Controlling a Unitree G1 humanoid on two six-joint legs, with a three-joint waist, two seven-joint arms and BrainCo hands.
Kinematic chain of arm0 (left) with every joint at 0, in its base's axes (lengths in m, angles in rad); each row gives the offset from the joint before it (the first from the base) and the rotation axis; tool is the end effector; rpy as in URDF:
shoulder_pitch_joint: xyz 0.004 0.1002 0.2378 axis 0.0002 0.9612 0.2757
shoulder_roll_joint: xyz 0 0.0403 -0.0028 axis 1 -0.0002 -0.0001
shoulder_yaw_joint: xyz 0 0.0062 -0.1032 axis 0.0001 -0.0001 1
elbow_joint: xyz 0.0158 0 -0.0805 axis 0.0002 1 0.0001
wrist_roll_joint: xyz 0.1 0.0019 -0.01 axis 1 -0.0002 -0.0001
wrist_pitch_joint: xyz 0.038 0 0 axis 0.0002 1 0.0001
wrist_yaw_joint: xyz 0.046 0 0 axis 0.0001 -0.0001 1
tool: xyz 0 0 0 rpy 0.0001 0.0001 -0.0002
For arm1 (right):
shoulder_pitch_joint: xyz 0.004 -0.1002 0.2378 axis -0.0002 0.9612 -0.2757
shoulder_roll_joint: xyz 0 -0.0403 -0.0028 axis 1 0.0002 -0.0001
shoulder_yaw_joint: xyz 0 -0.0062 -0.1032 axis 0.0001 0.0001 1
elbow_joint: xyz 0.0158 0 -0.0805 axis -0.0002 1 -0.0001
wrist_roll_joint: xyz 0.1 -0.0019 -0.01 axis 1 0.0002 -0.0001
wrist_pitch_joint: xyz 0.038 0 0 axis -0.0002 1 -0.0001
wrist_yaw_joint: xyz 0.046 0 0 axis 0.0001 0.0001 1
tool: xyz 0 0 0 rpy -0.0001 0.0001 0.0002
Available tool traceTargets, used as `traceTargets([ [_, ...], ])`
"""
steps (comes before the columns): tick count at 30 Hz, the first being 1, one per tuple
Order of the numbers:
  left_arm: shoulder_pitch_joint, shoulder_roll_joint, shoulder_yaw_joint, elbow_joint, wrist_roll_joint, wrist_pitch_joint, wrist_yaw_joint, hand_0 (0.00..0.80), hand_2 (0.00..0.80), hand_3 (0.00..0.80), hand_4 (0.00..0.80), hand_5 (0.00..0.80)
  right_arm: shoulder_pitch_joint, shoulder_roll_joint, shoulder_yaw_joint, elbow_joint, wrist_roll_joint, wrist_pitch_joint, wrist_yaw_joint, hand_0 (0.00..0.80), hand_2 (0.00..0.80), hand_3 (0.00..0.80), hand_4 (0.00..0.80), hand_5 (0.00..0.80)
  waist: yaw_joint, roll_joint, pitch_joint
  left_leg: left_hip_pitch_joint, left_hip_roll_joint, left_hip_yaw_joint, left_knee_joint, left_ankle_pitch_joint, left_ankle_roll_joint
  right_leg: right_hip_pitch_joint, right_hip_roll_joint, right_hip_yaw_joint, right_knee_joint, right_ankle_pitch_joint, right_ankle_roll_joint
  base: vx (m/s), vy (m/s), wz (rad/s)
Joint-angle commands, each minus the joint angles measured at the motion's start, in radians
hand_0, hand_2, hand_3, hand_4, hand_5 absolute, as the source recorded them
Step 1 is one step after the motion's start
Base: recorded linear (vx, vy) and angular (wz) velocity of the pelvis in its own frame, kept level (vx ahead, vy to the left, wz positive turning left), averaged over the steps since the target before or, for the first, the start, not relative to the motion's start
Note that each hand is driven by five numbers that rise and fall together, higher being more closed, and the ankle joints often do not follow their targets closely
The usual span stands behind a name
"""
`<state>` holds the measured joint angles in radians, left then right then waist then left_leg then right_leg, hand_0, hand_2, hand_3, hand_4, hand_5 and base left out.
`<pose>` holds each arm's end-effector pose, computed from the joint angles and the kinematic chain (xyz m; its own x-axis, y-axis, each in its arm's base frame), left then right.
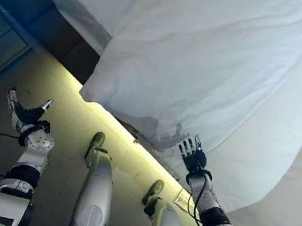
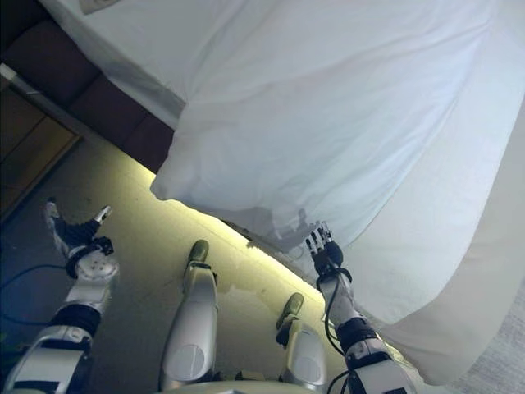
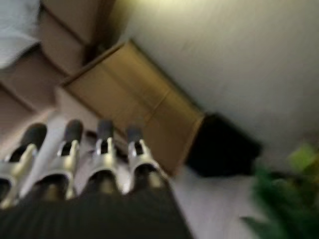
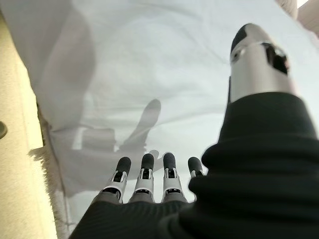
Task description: Make the bed neatly
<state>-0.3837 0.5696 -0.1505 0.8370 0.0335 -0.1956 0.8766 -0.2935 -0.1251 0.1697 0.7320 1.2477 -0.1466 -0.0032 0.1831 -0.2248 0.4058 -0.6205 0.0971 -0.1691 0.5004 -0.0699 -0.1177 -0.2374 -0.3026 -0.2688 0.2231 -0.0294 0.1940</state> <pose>0.2519 0.2819 0.0300 0.6526 0.6968 0.2978 -0.7082 0.4211 0.5666 0.2368 -0.1536 -0.0222 0.9243 -0.0173 -0.3813 0.3293 0.5414 0.7736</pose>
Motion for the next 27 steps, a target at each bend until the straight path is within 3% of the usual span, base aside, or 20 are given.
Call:
traceTargets([
  [1,-0.061,0.015,-0.048,0.008,0.129,0.011,0.066,0.0,0.0,0.0,0.0,0.0,-0.014,-0.067,-0.045,-0.032,0.039,-0.05,0.015,0.0,0.0,0.0,0.0,0.0,0.026,0.01,0.029,0.116,0.013,0.047,-0.091,0.003,0.048,-0.114,-0.039,0.016,0.039,0.216,0.011,-0.044,0.052,-0.02],
  [8,-0.117,0.014,-0.113,0.072,0.127,-0.025,0.019,0.0,0.0,0.0,0.0,0.0,-0.077,-0.088,-0.04,-0.026,0.036,-0.045,0.005,0.0,0.0,0.0,0.0,0.0,-0.001,0.018,0.046,0.083,0.01,0.061,-0.094,0.016,0.056,-0.171,-0.031,0.032,0.047,0.232,0.006,-0.065,0.05,-0.04],
  [16,-0.159,-0.004,-0.144,0.136,0.006,-0.089,-0.221,0.0,0.0,0.0,0.0,0.0,-0.122,-0.126,-0.053,-0.017,0.026,-0.017,-0.006,0.0,0.0,0.0,0.0,0.0,-0.032,0.033,0.048,0.037,0.012,0.073,-0.065,0.022,0.058,-0.229,-0.022,0.061,0.062,0.231,0.0,-0.04,0.056,-0.02],
  [22,-0.159,-0.009,-0.15,0.155,-0.028,-0.128,-0.269,0.0,0.0,0.0,0.0,0.0,-0.13,-0.133,-0.06,-0.011,0.007,-0.003,-0.003,0.0,0.0,0.0,0.0,0.0,-0.041,0.041,0.04,0.021,0.015,0.078,-0.056,0.023,0.053,-0.246,-0.021,0.072,0.063,0.225,-0.002,-0.016,0.04,-0.11],
  [27,-0.182,0.001,-0.158,0.173,-0.026,-0.115,-0.266,0.0,0.0,0.0,0.0,0.0,-0.141,-0.145,-0.058,-0.003,-0.003,0.0,0.006,0.0,0.0,0.0,0.0,0.0,-0.049,0.045,0.036,0.006,0.02,0.079,-0.046,0.025,0.049,-0.267,-0.02,0.079,0.079,0.22,-0.004,-0.008,0.045,-0.03],
])
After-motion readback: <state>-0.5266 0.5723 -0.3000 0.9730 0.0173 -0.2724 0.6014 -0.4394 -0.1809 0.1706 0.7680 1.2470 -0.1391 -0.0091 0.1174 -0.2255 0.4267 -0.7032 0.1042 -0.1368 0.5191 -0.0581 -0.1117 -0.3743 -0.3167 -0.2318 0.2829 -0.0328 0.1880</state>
